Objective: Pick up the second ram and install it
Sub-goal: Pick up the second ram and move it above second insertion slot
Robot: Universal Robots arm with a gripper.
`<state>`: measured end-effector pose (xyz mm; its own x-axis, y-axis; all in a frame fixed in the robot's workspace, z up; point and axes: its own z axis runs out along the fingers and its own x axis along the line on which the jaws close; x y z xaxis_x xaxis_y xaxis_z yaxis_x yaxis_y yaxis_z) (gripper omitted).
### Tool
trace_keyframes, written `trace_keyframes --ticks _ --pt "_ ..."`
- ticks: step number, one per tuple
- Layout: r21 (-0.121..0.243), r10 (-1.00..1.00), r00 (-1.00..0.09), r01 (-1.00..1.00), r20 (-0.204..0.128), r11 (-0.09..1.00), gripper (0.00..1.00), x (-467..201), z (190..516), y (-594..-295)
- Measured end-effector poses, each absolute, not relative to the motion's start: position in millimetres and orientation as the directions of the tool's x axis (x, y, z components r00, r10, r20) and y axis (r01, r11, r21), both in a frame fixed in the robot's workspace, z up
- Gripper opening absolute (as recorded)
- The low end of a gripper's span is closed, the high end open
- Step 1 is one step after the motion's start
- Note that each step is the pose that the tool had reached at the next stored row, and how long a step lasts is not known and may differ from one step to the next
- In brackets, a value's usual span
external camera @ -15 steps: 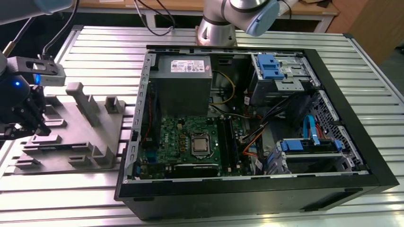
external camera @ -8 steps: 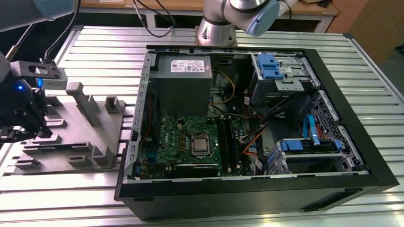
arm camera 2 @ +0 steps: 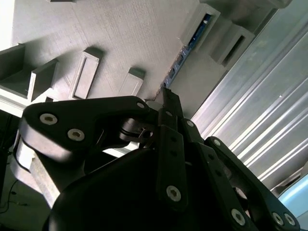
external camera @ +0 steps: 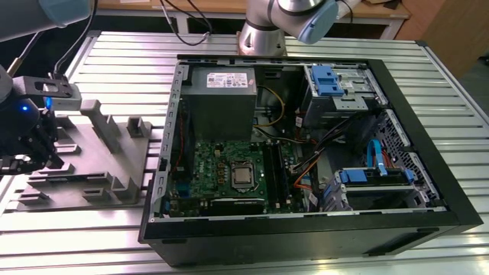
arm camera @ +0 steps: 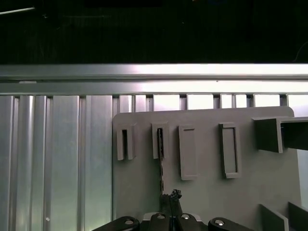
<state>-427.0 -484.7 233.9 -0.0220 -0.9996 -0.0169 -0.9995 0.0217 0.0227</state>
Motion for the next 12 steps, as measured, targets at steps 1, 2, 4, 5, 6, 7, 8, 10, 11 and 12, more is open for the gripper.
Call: trace_keyframes --ticks 1,2,4,5,6,7,8,10,11,12 --pt "0.022 -1.0 -0.022 -1.0 -0.017 0.022 0.1 -427.0 233.4 -484.9" --pt "0.022 -1.0 -0.022 -1.0 -0.017 0.022 0.1 -427.0 232.7 -485.1" --pt "0.021 -1.0 -0.022 -1.0 -0.017 0.022 0.1 -427.1 231.4 -485.6" --pt "0.021 -1.0 -0.022 -1.0 -0.017 0.021 0.1 -427.1 230.8 -486.3" --pt "0.021 -1.0 -0.022 -1.0 -0.017 0.021 0.1 -427.3 230.1 -487.0" --pt "0.021 -1.0 -0.022 -1.0 -0.017 0.021 0.1 -427.5 229.5 -487.6" --pt "0.021 -1.0 -0.022 -1.0 -0.017 0.021 0.1 -427.6 228.9 -488.4" --pt "0.021 -1.0 -0.022 -1.0 -0.017 0.021 0.1 -427.8 227.5 -488.7" --pt "0.021 -1.0 -0.022 -1.0 -0.017 0.021 0.1 -427.8 226.5 -488.8" --pt "0.021 -1.0 -0.022 -1.0 -0.017 0.021 0.1 -427.9 225.1 -488.8"
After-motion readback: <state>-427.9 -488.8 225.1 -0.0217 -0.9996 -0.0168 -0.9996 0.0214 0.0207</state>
